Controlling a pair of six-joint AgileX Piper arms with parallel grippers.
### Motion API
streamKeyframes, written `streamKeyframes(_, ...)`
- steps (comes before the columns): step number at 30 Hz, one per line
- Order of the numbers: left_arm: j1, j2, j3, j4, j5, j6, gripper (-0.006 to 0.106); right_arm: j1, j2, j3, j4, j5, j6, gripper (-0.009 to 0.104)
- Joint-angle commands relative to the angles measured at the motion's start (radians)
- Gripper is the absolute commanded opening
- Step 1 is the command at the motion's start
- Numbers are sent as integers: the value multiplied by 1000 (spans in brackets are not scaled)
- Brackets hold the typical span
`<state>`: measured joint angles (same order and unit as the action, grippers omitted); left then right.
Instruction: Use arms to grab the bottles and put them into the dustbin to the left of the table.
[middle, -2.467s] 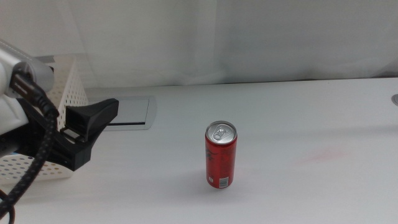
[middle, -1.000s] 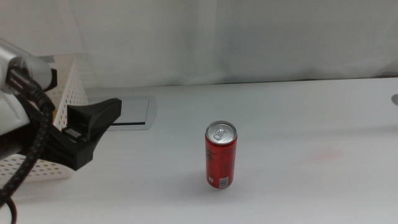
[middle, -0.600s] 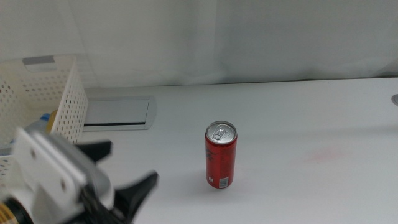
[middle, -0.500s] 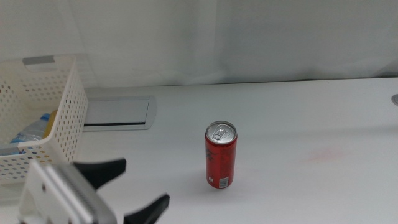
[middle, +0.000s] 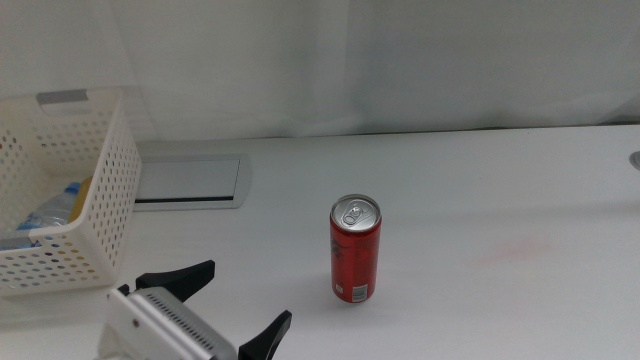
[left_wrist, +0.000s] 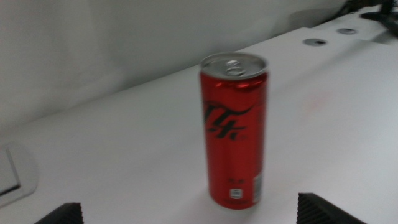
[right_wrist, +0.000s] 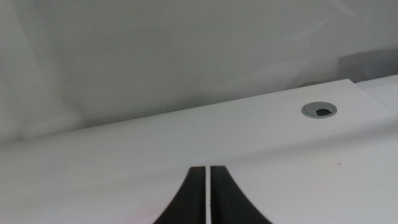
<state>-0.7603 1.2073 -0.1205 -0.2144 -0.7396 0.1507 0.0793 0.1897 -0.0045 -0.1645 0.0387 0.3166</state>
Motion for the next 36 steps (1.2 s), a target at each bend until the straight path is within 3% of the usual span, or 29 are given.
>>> streamKeyframes(1, -7, 111, 2, -57, -135, -31, 91, -8, 2, 37, -9, -13, -6, -3)
streamKeyframes(5, -7, 278, -11, -49, -283, -106, 91, -8, 2, 37, -9, -13, -6, -3)
streamKeyframes(9, -7, 451, -114, 83, -298, -145, 91, -8, 2, 37, -9, -13, -6, -3)
streamKeyframes(11, -7, 501, -171, 107, -298, -145, 91, -8, 2, 37, -9, -13, -6, -3)
streamKeyframes(25, -7, 708, -430, 107, -287, -180, 91, -8, 2, 37, -9, -13, -6, -3)
streamKeyframes(36, -7, 795, -613, 107, -109, -197, 88, -8, 2, 37, -9, -13, -6, -3)
